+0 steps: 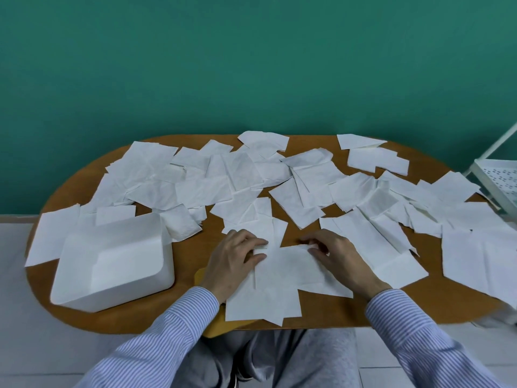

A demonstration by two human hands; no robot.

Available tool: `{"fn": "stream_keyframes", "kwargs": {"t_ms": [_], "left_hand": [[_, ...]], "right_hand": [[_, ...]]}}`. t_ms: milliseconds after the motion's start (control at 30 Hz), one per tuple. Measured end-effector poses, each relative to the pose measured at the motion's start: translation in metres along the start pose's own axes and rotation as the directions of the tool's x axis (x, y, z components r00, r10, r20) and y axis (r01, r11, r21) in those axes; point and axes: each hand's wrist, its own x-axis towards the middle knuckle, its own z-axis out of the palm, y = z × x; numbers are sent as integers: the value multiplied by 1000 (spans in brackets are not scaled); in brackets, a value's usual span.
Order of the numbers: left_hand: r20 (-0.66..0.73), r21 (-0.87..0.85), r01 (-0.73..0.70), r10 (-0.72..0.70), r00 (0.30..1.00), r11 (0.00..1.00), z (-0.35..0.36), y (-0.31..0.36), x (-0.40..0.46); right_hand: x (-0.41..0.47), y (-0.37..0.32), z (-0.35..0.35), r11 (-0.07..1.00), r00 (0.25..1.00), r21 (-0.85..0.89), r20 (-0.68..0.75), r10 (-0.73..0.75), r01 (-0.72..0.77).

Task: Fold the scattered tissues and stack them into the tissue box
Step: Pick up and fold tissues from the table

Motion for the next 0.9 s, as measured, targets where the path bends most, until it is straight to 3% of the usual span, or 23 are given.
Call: {"fn": "stream_keyframes", "kwargs": {"t_ms": [133,233,367,567,900], "left_hand": [[142,-72,-119,128,982,990,0,4,-17],[192,-53,-173,180,965,984,3,2,-28],[158,-61,-152,159,975,987,5,-1,-28],[125,-3,-205,204,971,979,-1,5,-23],[52,-88,-69,74,996,994,-28,14,-20]], "right_hand": [[-8,-6,-2,986,989,-131,-95,-113,100],[-24,-6,-6,960,973,-161,19,-230,230],[-41,0,1,936,958,-221,150,-244,273],[-37,7,6,946,976,-243,62,-208,217],[-19,-12,6,874,954,-398,13,-298,279]]}}
